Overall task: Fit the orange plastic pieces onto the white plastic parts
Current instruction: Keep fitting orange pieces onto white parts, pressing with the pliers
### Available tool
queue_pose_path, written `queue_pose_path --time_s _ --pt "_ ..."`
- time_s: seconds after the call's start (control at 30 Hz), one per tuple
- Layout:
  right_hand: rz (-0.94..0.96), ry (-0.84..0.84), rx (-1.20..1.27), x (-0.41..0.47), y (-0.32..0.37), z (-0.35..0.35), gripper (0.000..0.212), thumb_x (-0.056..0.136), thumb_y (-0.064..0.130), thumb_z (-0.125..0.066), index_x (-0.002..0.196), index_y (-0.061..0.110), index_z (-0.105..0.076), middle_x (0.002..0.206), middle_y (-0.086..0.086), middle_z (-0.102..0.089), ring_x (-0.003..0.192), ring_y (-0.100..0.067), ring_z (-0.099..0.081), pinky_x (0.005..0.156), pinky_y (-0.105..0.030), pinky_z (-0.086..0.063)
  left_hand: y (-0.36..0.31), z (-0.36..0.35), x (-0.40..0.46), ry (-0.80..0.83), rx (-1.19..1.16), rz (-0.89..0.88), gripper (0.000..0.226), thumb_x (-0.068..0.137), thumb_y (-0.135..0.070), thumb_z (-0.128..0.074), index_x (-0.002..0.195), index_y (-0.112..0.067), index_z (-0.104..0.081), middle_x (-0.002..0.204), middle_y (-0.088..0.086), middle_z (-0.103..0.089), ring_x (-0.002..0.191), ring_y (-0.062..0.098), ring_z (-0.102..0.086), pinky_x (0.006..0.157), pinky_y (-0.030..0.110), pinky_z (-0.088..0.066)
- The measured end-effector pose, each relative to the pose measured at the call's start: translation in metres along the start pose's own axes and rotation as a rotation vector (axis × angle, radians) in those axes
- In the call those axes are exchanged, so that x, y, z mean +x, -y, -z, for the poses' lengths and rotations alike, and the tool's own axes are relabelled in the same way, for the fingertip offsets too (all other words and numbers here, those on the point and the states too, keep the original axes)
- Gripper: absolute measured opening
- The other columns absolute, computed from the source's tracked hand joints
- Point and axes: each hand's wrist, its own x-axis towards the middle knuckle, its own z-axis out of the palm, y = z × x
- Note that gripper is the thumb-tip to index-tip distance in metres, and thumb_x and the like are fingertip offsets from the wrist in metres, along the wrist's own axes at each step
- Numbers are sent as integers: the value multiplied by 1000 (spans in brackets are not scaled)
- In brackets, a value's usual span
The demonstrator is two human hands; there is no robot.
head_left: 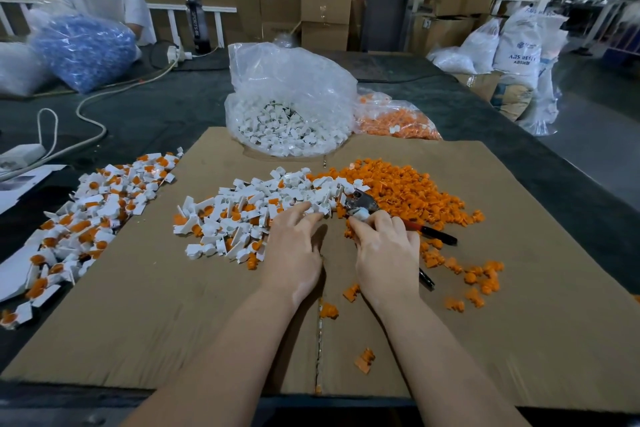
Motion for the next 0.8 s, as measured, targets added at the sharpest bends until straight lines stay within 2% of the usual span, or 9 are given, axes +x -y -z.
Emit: queue_pose_path --time_s 0.13,0.23,0.37,0.47,0.63,0.73,0.8 --pt "4 6 -51 0 0 0 30 70 9 -79 97 19 -74 87 -8 -63 80 -28 -59 65 -36 -45 2 -10 7 125 229 -53 52 99 -31 -34 148 -24 -18 157 -3 -12 144 18 -1 118 36 -3" --pt "1 -13 -43 0 1 0 25 70 10 -78 93 18 -74 84 -7 -62 77 -28 -59 64 -36 -45 1 -17 8 196 313 -13 56 99 -45 -22 149 -30 -1 158 -7 1 144 18 12 115 40 7" --pt "-2 -28 -81 1 1 -1 23 69 12 -79 90 18 -73 82 -7 -61 74 -27 -58 62 -36 -46 -2 -21 12 258 342 59 59 95 -55 -13 147 -34 7 157 -10 7 141 16 21 113 46 12" --pt "3 -19 -119 0 1 -4 26 71 14 -77 96 19 -72 85 -7 -61 77 -26 -58 64 -37 -47 -3 -21 14 244 320 78 60 95 -56 -15 148 -30 -5 157 -10 -2 142 15 19 113 47 10" --pt "-4 -23 -66 0 0 -3 26 68 10 -80 92 17 -73 83 -8 -60 76 -29 -58 63 -38 -47 -3 -16 11 124 238 38 47 96 -48 -32 136 -23 -43 146 -9 -34 143 11 -2 115 42 -2" --pt "-3 -17 -47 0 -1 -3 24 70 7 -78 92 16 -72 83 -8 -60 77 -29 -57 65 -38 -46 -2 -14 9 59 203 10 38 95 -42 -41 126 -23 -53 134 -6 -45 137 14 -19 112 36 -12" --pt "-4 -14 -42 0 -1 -4 25 72 7 -76 94 16 -72 85 -8 -61 80 -29 -58 67 -38 -46 -1 -13 7 9 195 12 38 94 -40 -44 127 -22 -52 134 -3 -43 131 16 -26 110 35 -18"
